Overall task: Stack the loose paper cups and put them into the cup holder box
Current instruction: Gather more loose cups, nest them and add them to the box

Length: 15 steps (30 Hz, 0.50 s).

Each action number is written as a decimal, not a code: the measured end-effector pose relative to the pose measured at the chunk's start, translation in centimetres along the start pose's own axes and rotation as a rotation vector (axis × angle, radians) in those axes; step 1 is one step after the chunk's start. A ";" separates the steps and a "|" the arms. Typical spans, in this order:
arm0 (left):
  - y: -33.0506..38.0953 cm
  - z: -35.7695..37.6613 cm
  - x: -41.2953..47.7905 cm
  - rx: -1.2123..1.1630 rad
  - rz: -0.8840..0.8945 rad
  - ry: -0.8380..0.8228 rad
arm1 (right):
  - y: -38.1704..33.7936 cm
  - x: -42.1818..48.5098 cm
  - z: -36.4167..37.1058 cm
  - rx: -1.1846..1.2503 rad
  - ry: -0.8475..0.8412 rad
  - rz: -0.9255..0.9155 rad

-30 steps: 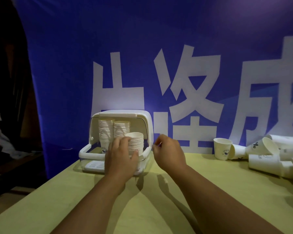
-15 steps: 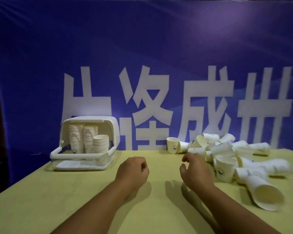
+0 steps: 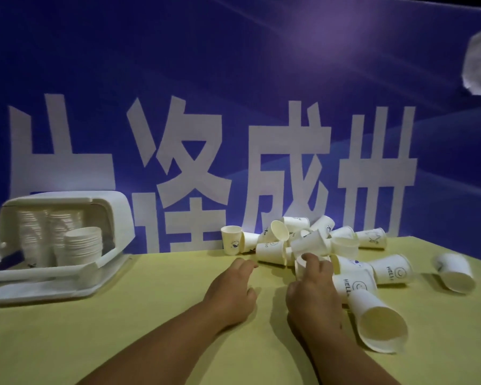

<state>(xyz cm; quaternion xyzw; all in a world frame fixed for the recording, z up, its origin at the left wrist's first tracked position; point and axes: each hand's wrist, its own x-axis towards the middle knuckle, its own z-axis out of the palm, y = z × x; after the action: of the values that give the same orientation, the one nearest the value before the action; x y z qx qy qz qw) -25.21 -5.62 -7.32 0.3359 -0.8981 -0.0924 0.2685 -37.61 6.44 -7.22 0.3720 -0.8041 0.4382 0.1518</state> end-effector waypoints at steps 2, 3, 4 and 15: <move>0.2 1.3 2.0 0.033 0.032 -0.022 | 0.3 0.4 0.6 0.001 0.030 0.002; 0.4 1.9 3.0 0.039 0.041 -0.033 | 0.4 0.5 0.7 -0.011 0.038 0.001; 0.6 2.4 4.0 0.048 0.049 -0.042 | 0.5 0.6 0.8 -0.021 0.041 0.006; 2.7 5.9 10.6 0.473 0.172 -0.060 | 0.9 1.3 0.8 -0.044 -0.031 0.067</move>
<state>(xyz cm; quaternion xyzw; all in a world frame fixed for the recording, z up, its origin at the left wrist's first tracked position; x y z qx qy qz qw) -36.56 -10.58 -6.86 0.3091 -0.9274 0.1338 0.1626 -39.07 5.44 -7.46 0.3484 -0.8277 0.4194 0.1326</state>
